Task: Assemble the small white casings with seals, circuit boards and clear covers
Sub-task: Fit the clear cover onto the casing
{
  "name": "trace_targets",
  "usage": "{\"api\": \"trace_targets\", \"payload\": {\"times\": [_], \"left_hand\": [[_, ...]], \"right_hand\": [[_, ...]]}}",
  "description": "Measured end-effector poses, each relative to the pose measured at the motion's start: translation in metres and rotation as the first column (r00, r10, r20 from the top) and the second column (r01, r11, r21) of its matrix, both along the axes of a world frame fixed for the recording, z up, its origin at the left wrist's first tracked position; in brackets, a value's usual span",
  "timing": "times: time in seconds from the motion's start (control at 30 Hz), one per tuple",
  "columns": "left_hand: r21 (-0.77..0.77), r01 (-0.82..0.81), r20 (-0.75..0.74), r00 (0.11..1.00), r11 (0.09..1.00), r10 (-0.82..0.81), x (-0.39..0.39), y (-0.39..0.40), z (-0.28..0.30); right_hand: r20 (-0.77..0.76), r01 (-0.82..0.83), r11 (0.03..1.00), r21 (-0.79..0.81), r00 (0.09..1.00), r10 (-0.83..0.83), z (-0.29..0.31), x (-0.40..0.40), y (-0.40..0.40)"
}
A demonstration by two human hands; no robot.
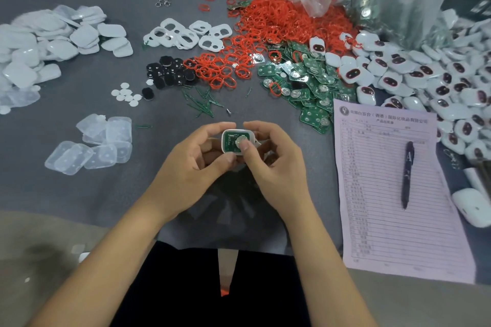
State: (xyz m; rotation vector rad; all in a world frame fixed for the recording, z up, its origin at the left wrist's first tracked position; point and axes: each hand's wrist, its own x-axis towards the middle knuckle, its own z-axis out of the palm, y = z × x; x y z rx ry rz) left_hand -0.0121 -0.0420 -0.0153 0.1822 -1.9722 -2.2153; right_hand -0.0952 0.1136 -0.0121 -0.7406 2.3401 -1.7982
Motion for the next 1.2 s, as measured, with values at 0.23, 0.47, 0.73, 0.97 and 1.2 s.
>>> {"api": "trace_targets", "payload": {"times": [0.23, 0.47, 0.73, 0.97, 1.2], "left_hand": [[-0.034, -0.050, 0.032, 0.998, 0.998, 0.051, 0.000, 0.001, -0.001], [0.001, -0.132, 0.049, 0.990, 0.991, 0.132, -0.004, 0.006, -0.001], [0.137, -0.240, 0.097, 0.969, 0.961, 0.228, -0.004, 0.008, 0.002], [0.111, -0.198, 0.085, 0.978, 0.974, 0.189, -0.004, 0.006, 0.003], [0.105, -0.175, 0.097, 0.981, 0.979, 0.165, -0.004, 0.006, 0.005]], "right_hand": [[-0.010, -0.060, 0.998, 0.009, 0.998, 0.060, 0.000, 0.000, 0.002], [-0.068, -0.024, 1.000, 0.015, 0.997, 0.025, 0.003, 0.001, 0.000], [-0.207, 0.377, 0.887, 0.265, 0.921, -0.330, -0.004, -0.006, 0.011], [-0.232, 0.298, 0.916, 0.270, 0.943, -0.238, -0.005, -0.002, 0.022], [-0.191, 0.373, 0.919, 0.132, 0.919, -0.345, -0.006, 0.000, 0.021]]}}
